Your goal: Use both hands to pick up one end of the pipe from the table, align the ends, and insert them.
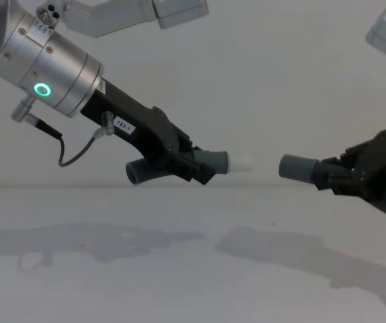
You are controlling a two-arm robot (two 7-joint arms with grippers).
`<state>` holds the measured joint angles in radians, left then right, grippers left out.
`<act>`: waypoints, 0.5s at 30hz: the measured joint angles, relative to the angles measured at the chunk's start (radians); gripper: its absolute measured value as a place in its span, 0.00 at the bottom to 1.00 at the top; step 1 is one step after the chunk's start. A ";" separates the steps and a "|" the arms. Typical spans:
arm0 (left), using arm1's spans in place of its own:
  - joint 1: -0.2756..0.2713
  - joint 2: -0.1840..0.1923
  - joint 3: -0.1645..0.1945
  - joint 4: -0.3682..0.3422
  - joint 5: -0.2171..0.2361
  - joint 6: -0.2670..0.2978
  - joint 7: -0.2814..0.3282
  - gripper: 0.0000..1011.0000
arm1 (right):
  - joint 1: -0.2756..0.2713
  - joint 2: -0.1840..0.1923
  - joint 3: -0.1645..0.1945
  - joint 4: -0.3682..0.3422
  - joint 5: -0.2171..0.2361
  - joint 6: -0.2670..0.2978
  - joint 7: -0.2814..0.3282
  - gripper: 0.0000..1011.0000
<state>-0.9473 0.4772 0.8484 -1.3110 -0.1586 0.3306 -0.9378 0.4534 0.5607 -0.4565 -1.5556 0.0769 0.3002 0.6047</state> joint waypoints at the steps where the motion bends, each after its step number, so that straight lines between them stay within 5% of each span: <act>1: 0.000 0.000 0.000 0.000 0.000 0.000 0.000 0.34 | 0.009 0.010 -0.008 -0.002 -0.003 -0.014 0.017 0.24; 15: 0.000 0.000 0.000 0.000 0.000 0.000 0.000 0.34 | 0.115 0.095 -0.082 -0.014 -0.034 -0.137 0.196 0.24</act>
<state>-0.9474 0.4772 0.8484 -1.3110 -0.1586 0.3306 -0.9378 0.5689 0.6560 -0.5383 -1.5695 0.0432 0.1635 0.8006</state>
